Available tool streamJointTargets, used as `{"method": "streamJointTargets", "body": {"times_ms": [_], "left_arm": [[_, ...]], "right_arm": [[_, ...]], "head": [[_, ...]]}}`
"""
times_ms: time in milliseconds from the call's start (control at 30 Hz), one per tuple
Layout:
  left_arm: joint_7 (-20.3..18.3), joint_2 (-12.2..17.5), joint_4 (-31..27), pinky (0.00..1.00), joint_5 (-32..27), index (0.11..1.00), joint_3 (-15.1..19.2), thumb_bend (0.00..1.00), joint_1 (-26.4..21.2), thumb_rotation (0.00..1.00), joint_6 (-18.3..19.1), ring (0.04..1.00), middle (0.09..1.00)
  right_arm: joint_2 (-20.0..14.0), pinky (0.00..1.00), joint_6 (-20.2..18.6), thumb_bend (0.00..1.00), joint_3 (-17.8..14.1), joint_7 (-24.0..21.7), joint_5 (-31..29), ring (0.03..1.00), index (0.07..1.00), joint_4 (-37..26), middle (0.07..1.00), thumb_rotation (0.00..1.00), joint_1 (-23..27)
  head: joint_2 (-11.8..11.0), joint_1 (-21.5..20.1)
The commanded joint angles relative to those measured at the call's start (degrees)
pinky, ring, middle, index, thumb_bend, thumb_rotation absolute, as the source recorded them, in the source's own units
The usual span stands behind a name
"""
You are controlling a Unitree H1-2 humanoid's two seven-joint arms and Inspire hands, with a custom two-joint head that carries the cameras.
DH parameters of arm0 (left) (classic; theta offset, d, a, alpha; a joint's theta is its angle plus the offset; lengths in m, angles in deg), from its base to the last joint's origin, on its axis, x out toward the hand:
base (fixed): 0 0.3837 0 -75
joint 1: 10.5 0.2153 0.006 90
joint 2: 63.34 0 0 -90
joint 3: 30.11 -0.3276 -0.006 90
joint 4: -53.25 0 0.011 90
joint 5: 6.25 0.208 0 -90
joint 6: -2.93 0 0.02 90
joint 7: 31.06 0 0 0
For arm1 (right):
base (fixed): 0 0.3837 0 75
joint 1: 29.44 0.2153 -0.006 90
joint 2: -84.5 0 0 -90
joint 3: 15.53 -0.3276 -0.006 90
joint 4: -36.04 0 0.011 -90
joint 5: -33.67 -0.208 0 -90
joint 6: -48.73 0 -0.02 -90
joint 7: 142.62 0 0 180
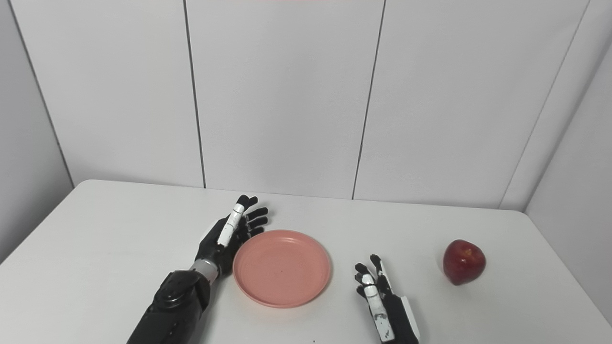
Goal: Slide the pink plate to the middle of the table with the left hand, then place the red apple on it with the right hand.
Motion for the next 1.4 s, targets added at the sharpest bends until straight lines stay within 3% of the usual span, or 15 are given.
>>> {"method": "streamJointTargets", "body": {"times_ms": [0, 267, 733, 1367], "left_arm": [[-0.38, 0.36, 0.51, 0.89, -0.09, 0.888, -0.25, 0.77, -0.04, 0.81, 1.11, 0.851, 0.831], [-2.08, 3.27, 2.1, 0.87, 0.09, 0.879, -0.06, 0.77, -0.43, 0.81, 0.72, 0.849, 0.83], [-5.67, 6.35, 6.87, 0.89, -0.7, 0.893, 0.75, 0.75, -2.18, 0.8, -1.54, 0.87, 0.845], [-8.83, 8.49, 12.84, 0.94, -1.83, 0.926, 1.69, 0.74, -4.08, 0.82, -5.59, 0.904, 0.876]], "right_arm": [[1.14, 0.9, -2.12, 0.82, 1.41, -1.44, 0.26, 0.904, 0.99, -0.19, 0.895, 0.9, 0.68], [3.06, 0.89, -1.58, 0.81, 2.94, -0.16, 3.42, 0.898, 0.99, 1.24, 0.888, 0.93, 1.3], [5.78, 0.91, -1.02, 0.79, 3.73, 0.78, 4.99, 0.918, 1.0, 3.37, 0.901, 0.93, 2.67], [7.9, 0.89, 1.15, 0.8, 4.18, 2.05, 6.83, 0.899, 0.996, 6.17, 0.885, 0.93, 3.81]], "head": [[0.01, 0.04], [-0.6, -7.35], [-1.21, -13.82], [-1.69, -18.5]]}}
